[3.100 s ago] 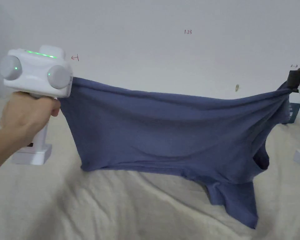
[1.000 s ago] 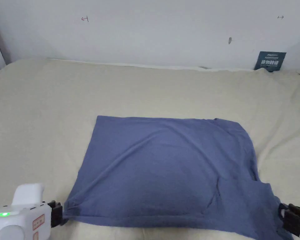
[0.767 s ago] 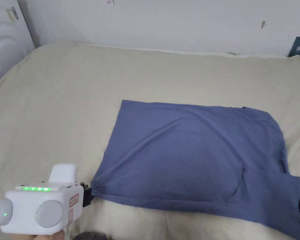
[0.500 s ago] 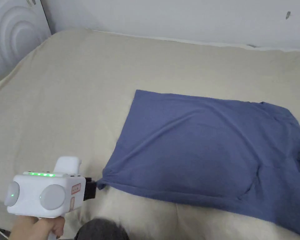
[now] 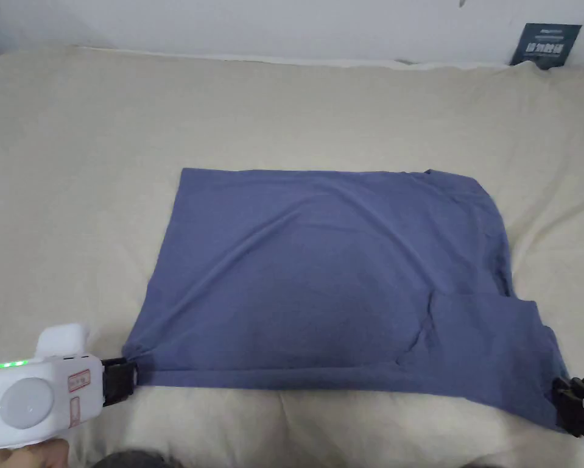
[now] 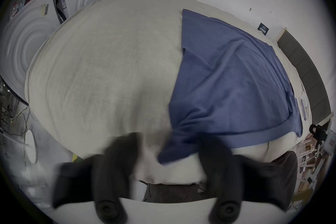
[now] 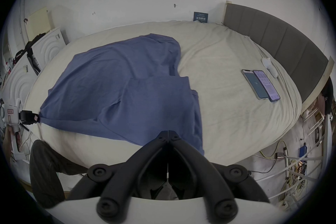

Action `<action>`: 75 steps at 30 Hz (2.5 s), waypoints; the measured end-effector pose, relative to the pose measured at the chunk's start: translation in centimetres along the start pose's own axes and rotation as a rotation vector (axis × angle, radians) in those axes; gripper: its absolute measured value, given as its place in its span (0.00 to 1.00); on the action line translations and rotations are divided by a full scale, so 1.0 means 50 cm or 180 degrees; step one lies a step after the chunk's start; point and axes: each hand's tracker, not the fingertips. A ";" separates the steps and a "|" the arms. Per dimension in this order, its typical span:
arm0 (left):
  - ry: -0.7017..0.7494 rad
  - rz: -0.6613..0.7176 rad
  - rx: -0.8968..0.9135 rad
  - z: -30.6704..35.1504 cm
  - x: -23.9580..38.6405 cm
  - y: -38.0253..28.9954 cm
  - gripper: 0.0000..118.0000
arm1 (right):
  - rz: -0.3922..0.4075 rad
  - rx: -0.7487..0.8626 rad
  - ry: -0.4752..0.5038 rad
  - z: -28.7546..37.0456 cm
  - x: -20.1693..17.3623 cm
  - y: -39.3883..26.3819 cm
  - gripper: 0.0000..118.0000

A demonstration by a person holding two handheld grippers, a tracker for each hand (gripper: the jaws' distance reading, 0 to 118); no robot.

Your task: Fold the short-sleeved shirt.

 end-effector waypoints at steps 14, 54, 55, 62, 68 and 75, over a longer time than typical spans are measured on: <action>0.0066 -0.0143 -0.0073 0.027 0.059 -0.012 0.11 | -0.0146 -0.0541 0.0102 -0.097 0.090 -0.044 0.96; 0.1089 -0.1024 0.0537 0.038 0.061 0.288 0.10 | 0.0101 0.0054 0.0085 -0.115 0.055 0.278 0.05; 0.1120 -0.1030 0.0536 0.024 0.066 0.307 0.10 | 0.0105 0.0018 0.0089 -0.139 0.055 0.298 0.05; 0.0161 -0.0208 0.0249 -0.138 0.103 0.368 0.10 | 0.0171 -0.0437 -0.0047 -0.319 0.035 0.370 0.05; 0.0197 -0.0232 0.0094 -0.198 0.107 0.390 0.10 | -0.0013 -0.0621 -0.0026 -0.385 0.053 0.376 0.07; 0.0099 -0.0331 0.0121 -0.211 0.071 0.283 0.97 | -0.0180 -0.0480 -0.0101 -0.297 0.085 0.319 1.00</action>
